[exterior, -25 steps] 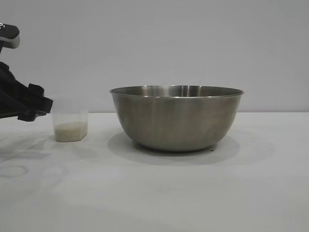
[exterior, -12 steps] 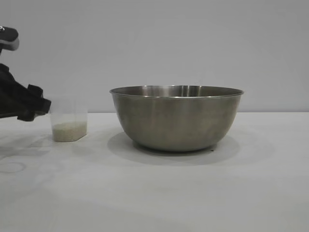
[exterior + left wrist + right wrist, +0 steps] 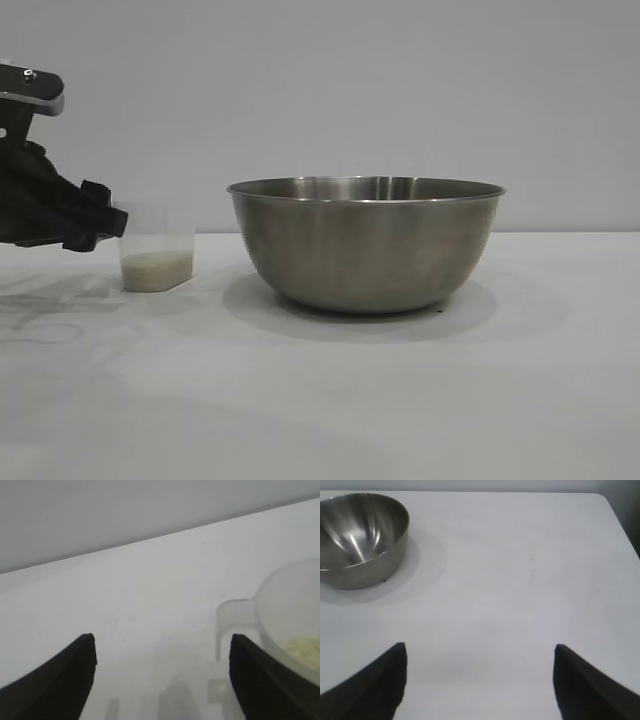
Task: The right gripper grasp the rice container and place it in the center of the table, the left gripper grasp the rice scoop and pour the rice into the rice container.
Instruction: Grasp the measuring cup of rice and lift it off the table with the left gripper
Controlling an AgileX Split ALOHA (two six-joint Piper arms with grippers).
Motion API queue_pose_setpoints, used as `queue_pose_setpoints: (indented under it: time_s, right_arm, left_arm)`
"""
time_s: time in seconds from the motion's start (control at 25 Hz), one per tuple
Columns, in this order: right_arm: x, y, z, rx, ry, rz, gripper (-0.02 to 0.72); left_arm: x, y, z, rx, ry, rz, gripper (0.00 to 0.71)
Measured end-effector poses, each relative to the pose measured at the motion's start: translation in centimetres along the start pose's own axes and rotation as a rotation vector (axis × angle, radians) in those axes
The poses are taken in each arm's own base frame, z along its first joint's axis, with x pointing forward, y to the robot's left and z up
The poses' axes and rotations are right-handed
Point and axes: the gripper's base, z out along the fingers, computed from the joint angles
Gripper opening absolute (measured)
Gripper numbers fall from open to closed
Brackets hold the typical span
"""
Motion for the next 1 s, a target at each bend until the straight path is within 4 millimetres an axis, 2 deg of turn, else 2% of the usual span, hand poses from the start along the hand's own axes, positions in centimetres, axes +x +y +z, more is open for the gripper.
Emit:
queue_pose_setpoints:
  time_s: [0.08, 0.16, 0.32, 0.4, 1.0]
  right_arm:
    - [0.00, 0.00, 0.00, 0.000, 0.000, 0.000, 0.514]
    - [0.00, 0.00, 0.00, 0.000, 0.000, 0.000, 0.514]
    - [0.00, 0.00, 0.00, 0.000, 0.000, 0.000, 0.514]
    - [0.00, 0.00, 0.00, 0.000, 0.000, 0.000, 0.514]
    - [0.00, 0.00, 0.00, 0.000, 0.000, 0.000, 0.514]
  left_arm:
    - [0.04, -0.01, 0.02, 0.000, 0.001, 0.000, 0.550]
    - [0.06, -0.01, 0.03, 0.000, 0.001, 0.000, 0.476]
    - [0.07, -0.04, 0.07, 0.002, 0.001, 0.001, 0.241]
    - [-0.10, -0.06, 0.26, 0.001, -0.007, -0.001, 0.153]
    - [0.07, -0.63, 0.45, 0.059, -0.017, 0.042, 0.157]
